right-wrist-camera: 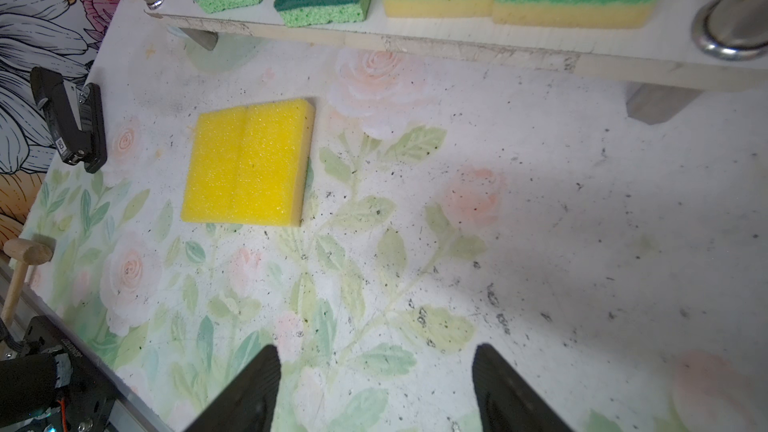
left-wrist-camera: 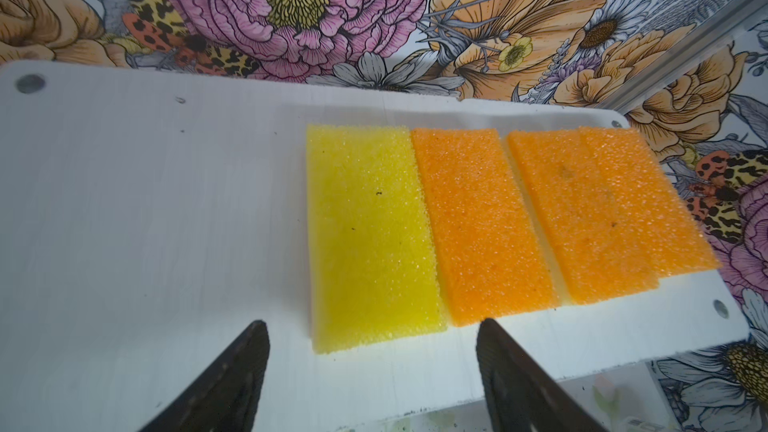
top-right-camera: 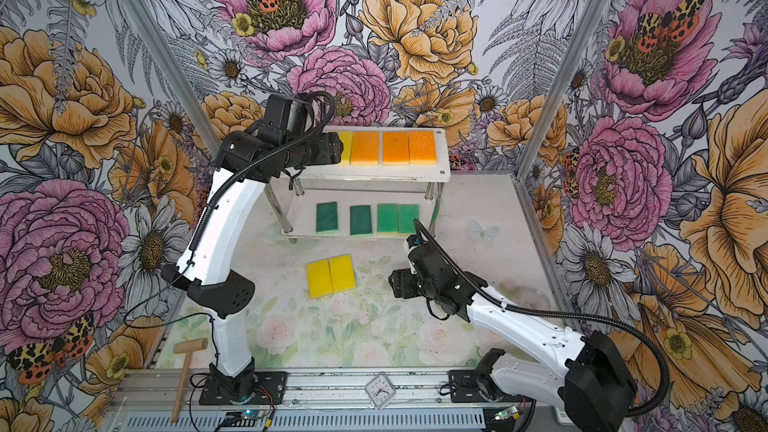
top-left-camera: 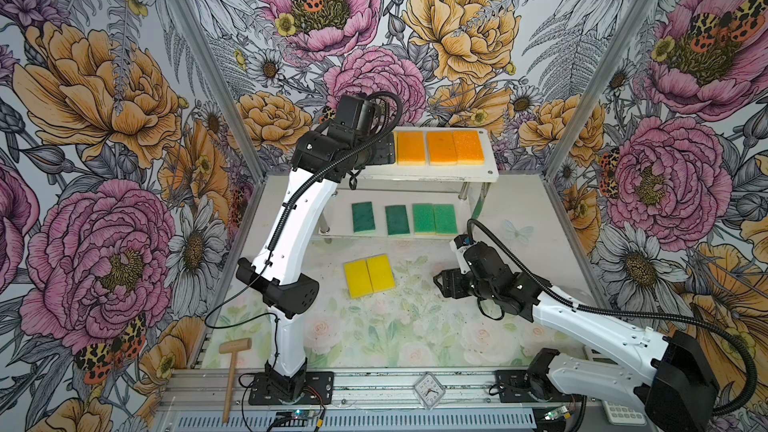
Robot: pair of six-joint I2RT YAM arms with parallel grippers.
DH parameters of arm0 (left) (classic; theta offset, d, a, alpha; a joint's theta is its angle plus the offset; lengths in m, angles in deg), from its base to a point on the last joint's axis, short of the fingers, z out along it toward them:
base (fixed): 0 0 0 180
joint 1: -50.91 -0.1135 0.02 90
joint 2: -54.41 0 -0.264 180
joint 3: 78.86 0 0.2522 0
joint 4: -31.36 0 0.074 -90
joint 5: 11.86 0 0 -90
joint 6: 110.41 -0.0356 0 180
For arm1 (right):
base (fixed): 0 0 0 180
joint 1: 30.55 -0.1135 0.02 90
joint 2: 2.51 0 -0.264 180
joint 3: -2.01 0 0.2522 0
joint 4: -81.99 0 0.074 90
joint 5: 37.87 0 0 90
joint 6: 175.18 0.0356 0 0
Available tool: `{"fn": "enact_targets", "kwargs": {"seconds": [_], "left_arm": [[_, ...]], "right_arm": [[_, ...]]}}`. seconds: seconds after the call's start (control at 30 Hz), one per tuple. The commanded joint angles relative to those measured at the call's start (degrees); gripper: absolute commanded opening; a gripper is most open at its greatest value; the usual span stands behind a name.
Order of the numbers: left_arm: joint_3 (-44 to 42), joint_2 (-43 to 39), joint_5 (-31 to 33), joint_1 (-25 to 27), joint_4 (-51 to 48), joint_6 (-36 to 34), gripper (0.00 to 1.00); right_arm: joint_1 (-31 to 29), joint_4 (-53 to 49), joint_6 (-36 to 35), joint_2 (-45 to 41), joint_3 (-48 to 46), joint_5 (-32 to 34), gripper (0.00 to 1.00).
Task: Place and organize the cleaning sponges onto the shelf
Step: 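Move the left gripper back down toward the remaining yellow sponges on the table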
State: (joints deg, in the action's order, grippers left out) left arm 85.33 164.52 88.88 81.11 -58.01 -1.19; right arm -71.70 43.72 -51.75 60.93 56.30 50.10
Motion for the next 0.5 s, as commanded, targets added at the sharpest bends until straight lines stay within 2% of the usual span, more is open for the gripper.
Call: {"fn": "enact_targets", "kwargs": {"seconds": [0.0, 0.1, 0.23, 0.33, 0.47], "left_arm": [[-1.82, -4.55, 3.99, 0.48, 0.12, -1.10, 0.89], [-7.20, -9.07, 7.70, 2.43, 0.12, -1.47, 0.99], [-19.33, -15.51, 12.21, 6.56, 1.79, -0.36, 0.99], [-35.06, -23.84, 13.61, 8.89, 7.56, 3.07, 0.99], [-62.29, -39.24, 9.92, 8.23, 21.59, 11.33, 0.99]], "right_arm": [[0.31, 0.87, 0.14, -0.24, 0.25, 0.25, 0.75], [0.29, 0.91, 0.31, -0.42, 0.25, 0.22, 0.75], [0.28, 1.20, 0.58, -0.21, 0.25, 0.26, 0.76], [0.28, 1.30, 0.75, 0.10, 0.25, 0.15, 0.76], [0.23, 1.48, 0.77, 0.27, -0.02, 0.19, 0.75]]}}
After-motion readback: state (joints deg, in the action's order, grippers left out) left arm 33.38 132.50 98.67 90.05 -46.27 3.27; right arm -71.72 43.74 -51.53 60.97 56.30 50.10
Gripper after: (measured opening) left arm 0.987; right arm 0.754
